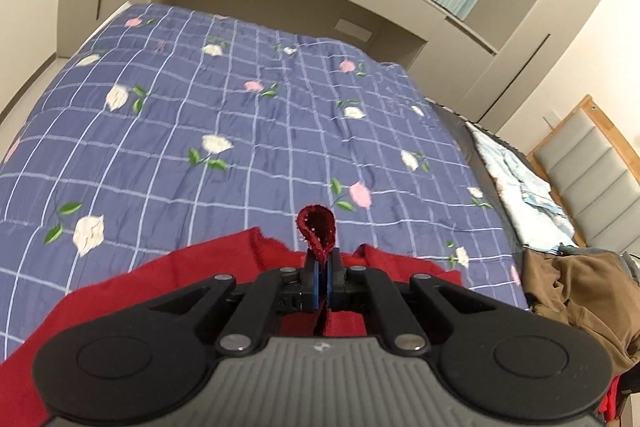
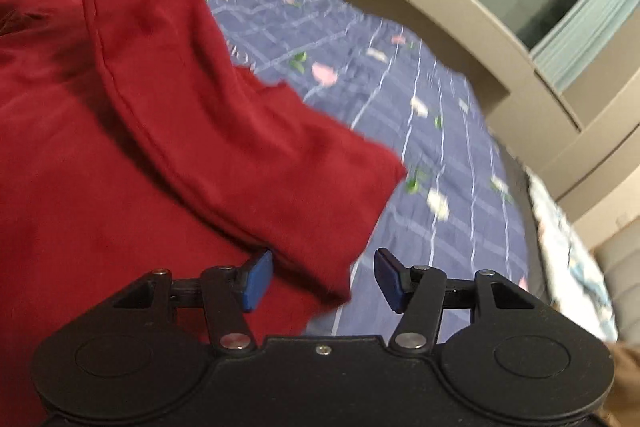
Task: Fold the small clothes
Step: 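Lower the sleeve onto the sweater body and open the left tool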
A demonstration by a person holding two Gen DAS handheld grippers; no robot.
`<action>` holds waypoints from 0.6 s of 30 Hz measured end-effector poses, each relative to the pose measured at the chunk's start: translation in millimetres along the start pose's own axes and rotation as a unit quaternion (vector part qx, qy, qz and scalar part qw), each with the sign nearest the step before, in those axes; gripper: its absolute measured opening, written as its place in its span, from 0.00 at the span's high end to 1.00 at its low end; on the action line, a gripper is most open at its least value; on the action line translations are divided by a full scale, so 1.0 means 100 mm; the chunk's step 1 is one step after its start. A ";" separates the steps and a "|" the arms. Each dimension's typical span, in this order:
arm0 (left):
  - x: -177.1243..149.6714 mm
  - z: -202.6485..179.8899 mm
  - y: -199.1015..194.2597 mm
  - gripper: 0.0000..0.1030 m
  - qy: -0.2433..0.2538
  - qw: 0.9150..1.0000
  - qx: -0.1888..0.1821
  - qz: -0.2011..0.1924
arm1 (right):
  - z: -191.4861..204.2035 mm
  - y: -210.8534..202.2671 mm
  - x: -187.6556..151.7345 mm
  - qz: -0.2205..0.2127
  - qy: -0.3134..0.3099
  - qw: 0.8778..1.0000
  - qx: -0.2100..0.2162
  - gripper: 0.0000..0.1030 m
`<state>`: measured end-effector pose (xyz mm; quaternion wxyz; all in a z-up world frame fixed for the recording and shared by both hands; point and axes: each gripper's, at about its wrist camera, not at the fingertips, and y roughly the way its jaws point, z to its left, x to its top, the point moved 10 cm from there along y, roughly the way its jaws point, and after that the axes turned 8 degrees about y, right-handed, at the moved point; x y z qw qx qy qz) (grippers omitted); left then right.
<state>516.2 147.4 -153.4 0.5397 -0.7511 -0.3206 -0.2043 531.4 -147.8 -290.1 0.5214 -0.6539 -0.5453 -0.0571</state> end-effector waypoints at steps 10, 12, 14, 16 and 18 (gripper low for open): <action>-0.01 0.17 -0.01 0.98 0.001 1.000 0.030 -0.005 | -0.43 -0.07 0.09 -0.023 0.058 0.997 -0.041 0.92; -0.07 0.29 0.04 0.98 -0.005 0.999 0.035 -0.004 | -0.47 -0.05 0.01 -0.011 0.065 0.997 -0.046 0.92; -0.14 0.40 0.09 0.98 -0.014 0.999 0.040 0.004 | -0.46 -0.03 -0.04 -0.005 0.061 0.997 -0.044 0.92; -0.18 0.45 0.11 0.98 -0.017 0.999 0.044 0.011 | -0.43 -0.05 -0.05 -0.007 0.059 0.997 -0.043 0.92; -0.13 0.45 0.06 0.98 -0.003 0.999 0.039 0.000 | -0.41 -0.07 -0.04 -0.009 0.062 0.997 -0.046 0.92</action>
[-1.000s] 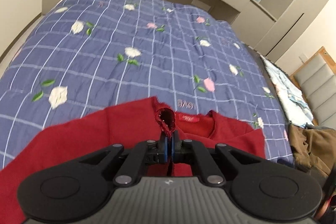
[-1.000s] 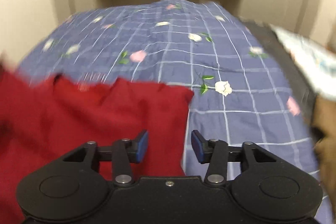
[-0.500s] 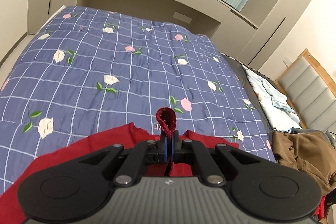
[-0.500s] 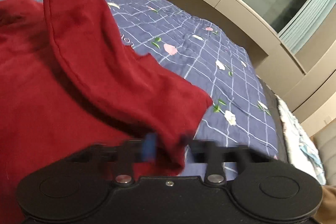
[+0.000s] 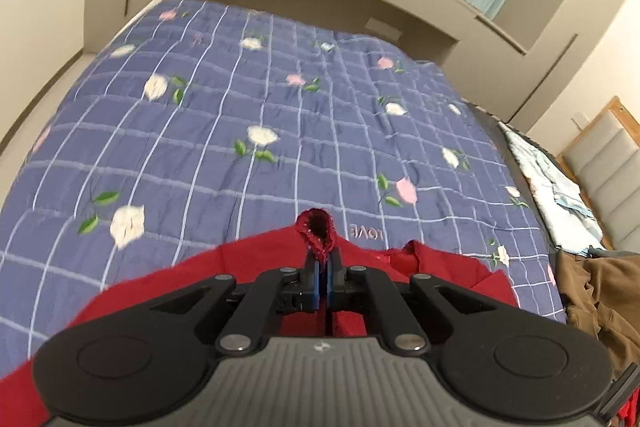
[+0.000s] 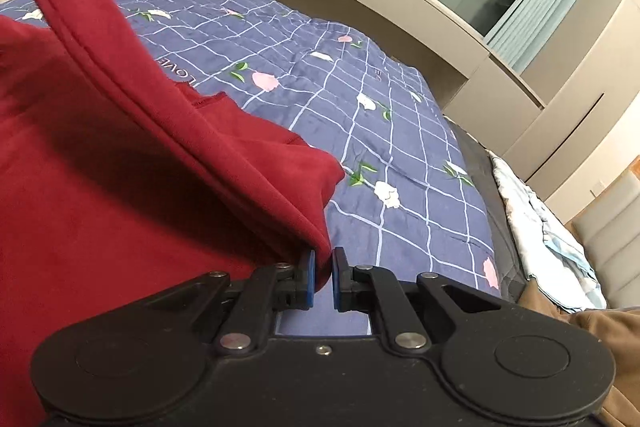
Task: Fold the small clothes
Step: 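Lower the sleeve onto the sweater body and open the left tool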
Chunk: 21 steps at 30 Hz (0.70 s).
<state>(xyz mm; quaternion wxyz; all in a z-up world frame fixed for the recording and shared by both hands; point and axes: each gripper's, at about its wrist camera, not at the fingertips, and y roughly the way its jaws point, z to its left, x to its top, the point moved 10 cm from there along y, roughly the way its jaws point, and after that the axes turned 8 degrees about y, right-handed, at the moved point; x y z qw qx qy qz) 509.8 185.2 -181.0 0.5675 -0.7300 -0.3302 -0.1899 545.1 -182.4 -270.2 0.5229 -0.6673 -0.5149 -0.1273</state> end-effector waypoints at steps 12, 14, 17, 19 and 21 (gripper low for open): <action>0.06 0.11 -0.01 0.98 0.042 0.999 -0.005 -0.007 | 0.25 -0.03 0.01 -0.001 -0.005 1.000 0.016 0.92; -0.19 0.26 0.13 0.98 0.031 0.999 0.005 0.023 | 0.28 -0.01 -0.03 0.007 -0.008 1.000 0.020 0.91; -0.50 0.47 0.29 0.97 -0.004 0.998 0.017 0.055 | 0.32 -0.02 -0.06 0.017 -0.013 0.999 0.043 0.81; -0.65 0.58 0.37 0.96 -0.009 0.997 0.031 0.075 | 0.31 -0.07 -0.05 0.022 0.003 0.997 0.067 0.72; -0.75 0.60 0.41 0.95 0.005 0.995 0.040 0.090 | 0.26 -0.15 0.00 0.021 0.030 0.995 0.091 0.49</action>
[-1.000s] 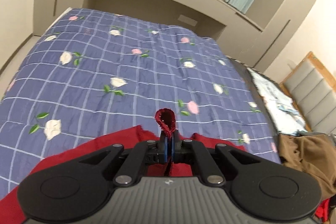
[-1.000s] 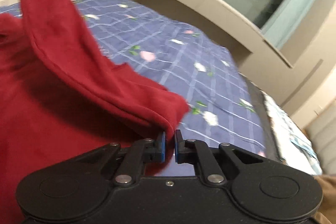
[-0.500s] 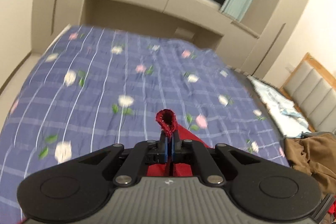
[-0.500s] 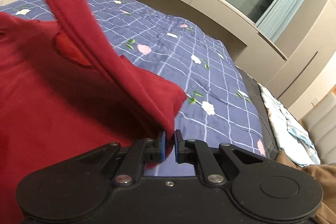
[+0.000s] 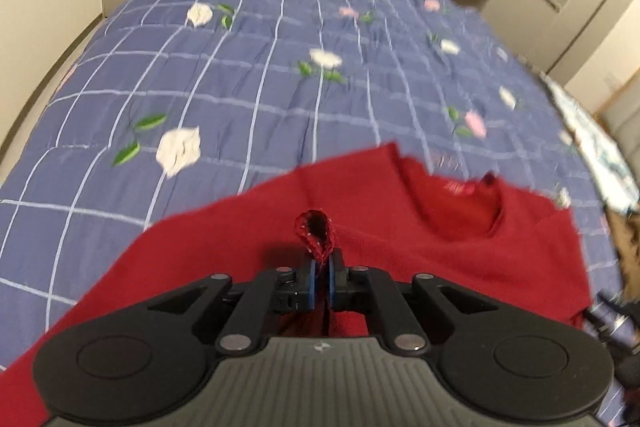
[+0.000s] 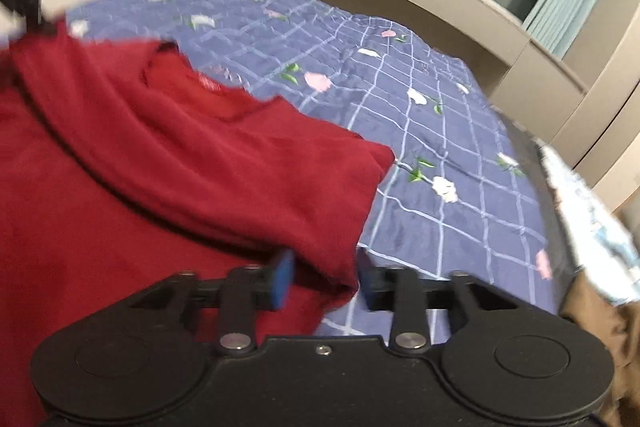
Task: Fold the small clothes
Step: 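Lower the sleeve onto the sweater body and open the left tool, then grasp the other sleeve cuff with the right tool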
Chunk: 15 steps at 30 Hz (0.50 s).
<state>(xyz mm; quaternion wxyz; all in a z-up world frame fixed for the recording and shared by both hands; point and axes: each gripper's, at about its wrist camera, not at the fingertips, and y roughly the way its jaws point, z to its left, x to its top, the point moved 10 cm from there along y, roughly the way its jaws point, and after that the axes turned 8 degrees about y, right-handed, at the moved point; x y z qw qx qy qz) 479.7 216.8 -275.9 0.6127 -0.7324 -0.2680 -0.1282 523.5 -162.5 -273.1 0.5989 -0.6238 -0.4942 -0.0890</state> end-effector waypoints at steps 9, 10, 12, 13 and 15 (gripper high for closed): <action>-0.08 0.12 0.11 0.78 0.025 0.995 0.090 0.023 | -0.36 0.28 0.42 -0.007 0.089 0.996 -0.024 0.35; -0.09 0.12 0.12 0.73 0.028 0.993 0.107 0.031 | -0.38 0.41 0.41 0.003 0.090 0.995 -0.032 0.35; -0.12 0.15 0.14 0.59 0.028 0.990 0.130 0.045 | -0.41 0.65 0.33 0.040 0.089 0.994 -0.050 0.35; -0.12 0.17 0.13 0.53 0.029 0.989 0.139 0.047 | -0.42 0.72 0.29 0.054 0.084 0.993 -0.056 0.35; -0.11 0.19 0.09 0.43 0.028 0.988 0.146 0.044 | -0.42 0.75 0.27 0.059 0.081 0.993 -0.058 0.32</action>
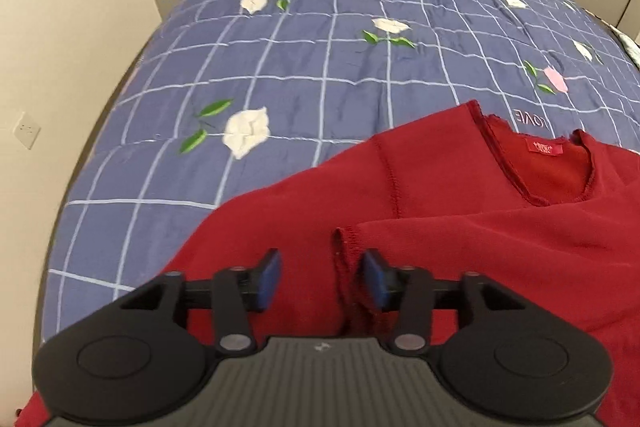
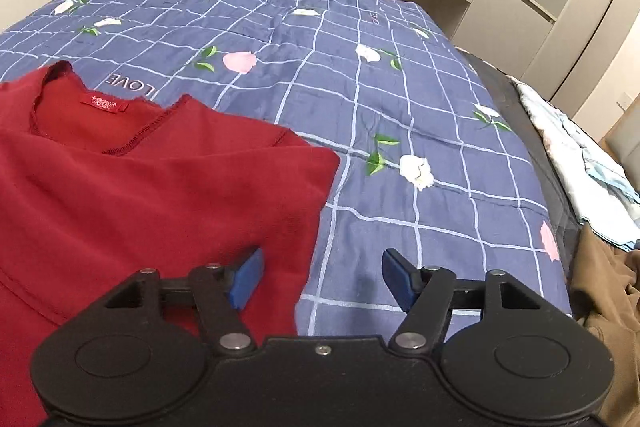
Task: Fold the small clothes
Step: 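Grasp the other sleeve cuff with the right tool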
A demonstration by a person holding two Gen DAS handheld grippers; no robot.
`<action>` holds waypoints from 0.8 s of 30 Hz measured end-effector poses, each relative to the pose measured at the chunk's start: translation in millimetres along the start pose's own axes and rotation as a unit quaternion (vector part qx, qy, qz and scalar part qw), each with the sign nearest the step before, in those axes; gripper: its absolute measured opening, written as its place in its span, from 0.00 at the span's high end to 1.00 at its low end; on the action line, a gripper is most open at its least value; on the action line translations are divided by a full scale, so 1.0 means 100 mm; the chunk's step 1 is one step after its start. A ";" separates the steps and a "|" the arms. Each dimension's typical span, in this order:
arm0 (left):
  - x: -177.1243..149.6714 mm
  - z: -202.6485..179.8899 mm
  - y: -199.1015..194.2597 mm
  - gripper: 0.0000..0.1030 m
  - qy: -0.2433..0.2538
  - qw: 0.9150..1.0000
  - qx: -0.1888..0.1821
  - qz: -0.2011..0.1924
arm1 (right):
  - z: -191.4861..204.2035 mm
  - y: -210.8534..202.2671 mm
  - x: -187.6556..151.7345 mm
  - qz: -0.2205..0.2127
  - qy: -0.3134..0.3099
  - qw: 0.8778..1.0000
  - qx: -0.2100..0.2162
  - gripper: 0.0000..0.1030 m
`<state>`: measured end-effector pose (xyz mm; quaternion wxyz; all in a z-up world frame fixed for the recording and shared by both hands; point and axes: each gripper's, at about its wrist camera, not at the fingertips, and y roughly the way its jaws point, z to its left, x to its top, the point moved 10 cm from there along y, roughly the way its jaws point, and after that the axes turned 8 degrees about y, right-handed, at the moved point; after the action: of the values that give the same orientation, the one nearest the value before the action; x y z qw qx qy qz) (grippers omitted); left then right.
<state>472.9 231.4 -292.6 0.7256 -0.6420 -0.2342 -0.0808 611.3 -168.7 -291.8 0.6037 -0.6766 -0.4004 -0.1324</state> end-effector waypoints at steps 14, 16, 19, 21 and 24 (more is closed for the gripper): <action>-0.32 0.63 -1.18 0.01 -0.139 0.987 0.037 -0.077 | 0.35 -1.37 0.01 -0.044 0.068 0.995 0.063 0.01; -0.49 0.69 -1.38 0.01 -0.159 0.984 0.040 -0.074 | 0.47 -1.62 -0.01 -0.043 0.085 0.992 0.082 0.01; -0.80 0.77 -1.71 0.01 -0.191 0.978 0.048 -0.070 | 0.65 -1.98 -0.03 -0.044 0.096 0.988 0.109 0.01; -1.03 0.79 -1.90 0.01 -0.207 0.975 0.055 -0.061 | 0.78 -2.19 -0.05 -0.043 0.088 0.988 0.123 0.01; -1.41 0.84 -2.15 0.01 -0.226 0.971 0.072 -0.044 | 0.95 -2.47 -0.09 -0.051 0.065 0.987 0.138 0.01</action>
<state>239.0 251.7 -157.4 0.6943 -0.5784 -0.4253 0.0512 403.2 -96.2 -144.4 0.7083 -0.5556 -0.4089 -0.1497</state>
